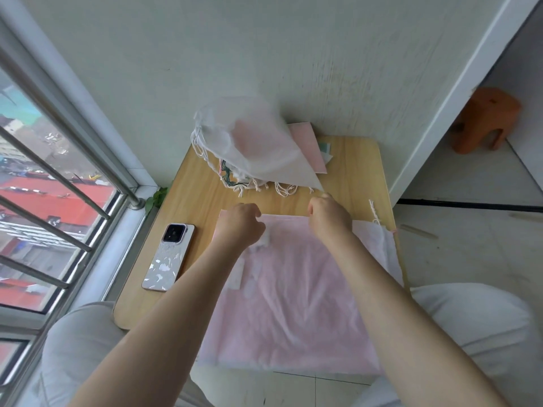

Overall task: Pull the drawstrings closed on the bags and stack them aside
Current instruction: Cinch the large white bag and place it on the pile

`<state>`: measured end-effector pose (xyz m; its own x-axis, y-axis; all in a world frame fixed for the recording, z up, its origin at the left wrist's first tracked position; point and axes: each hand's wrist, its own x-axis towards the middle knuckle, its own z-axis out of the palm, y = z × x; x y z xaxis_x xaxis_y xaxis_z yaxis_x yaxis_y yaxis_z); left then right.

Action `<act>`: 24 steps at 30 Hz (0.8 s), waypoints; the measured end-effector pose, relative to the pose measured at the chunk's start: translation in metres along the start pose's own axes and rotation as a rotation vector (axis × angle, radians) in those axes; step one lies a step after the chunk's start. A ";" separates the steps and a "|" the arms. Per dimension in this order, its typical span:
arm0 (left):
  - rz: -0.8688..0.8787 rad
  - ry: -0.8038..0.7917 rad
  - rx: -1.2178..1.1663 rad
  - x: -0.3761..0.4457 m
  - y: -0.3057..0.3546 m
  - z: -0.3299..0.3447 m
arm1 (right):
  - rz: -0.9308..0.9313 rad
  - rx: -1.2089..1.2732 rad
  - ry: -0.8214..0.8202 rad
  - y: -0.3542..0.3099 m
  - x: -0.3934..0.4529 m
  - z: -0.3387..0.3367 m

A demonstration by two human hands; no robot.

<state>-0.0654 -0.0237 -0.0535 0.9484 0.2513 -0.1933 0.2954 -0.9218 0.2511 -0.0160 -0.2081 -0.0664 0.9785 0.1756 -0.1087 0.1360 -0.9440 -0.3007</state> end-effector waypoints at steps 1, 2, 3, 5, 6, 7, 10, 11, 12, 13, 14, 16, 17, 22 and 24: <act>0.033 -0.007 0.035 -0.001 0.002 -0.001 | -0.004 -0.019 -0.034 0.000 -0.001 0.000; 0.051 -0.032 0.060 -0.002 0.004 -0.001 | -0.004 -0.044 -0.070 0.001 -0.002 0.001; 0.053 -0.072 0.071 -0.004 0.004 0.000 | -0.002 -0.064 -0.092 0.001 -0.004 0.001; 0.031 -0.157 0.073 -0.007 0.001 0.004 | 0.016 -0.078 -0.111 0.002 -0.007 0.003; 0.023 -0.167 0.076 -0.009 0.000 0.006 | 0.028 -0.082 -0.118 0.003 -0.009 0.003; 0.019 -0.151 0.086 -0.011 -0.002 0.008 | 0.035 -0.086 -0.125 0.003 -0.011 0.003; 0.067 -0.036 0.178 -0.019 0.000 0.006 | -0.027 -0.038 -0.091 0.004 -0.016 0.007; 0.117 0.012 0.188 -0.020 0.000 0.006 | -0.077 0.017 -0.067 0.002 -0.017 0.009; 0.181 0.045 0.174 -0.021 0.000 0.007 | -0.140 0.087 -0.048 -0.001 -0.019 0.011; 0.244 0.067 0.136 -0.022 0.002 0.009 | -0.212 0.164 -0.036 -0.006 -0.021 0.013; 0.279 0.072 0.072 -0.023 0.003 0.011 | -0.280 0.234 -0.028 -0.013 -0.023 0.013; 0.227 0.064 -0.130 -0.025 0.006 0.011 | -0.374 0.322 0.020 -0.024 -0.031 0.008; 0.177 0.073 -0.239 -0.026 0.005 0.010 | -0.388 0.350 0.082 -0.027 -0.035 0.005; 0.042 0.152 -0.560 -0.032 -0.010 -0.002 | 0.092 0.404 0.354 -0.012 -0.041 -0.022; 0.001 0.156 -0.595 -0.033 -0.014 -0.002 | 0.284 0.462 0.292 -0.007 -0.039 -0.030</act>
<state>-0.1002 -0.0185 -0.0488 0.9410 0.3326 -0.0628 0.2656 -0.6104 0.7463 -0.0503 -0.2162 -0.0318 0.9775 -0.2109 -0.0005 -0.1540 -0.7122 -0.6849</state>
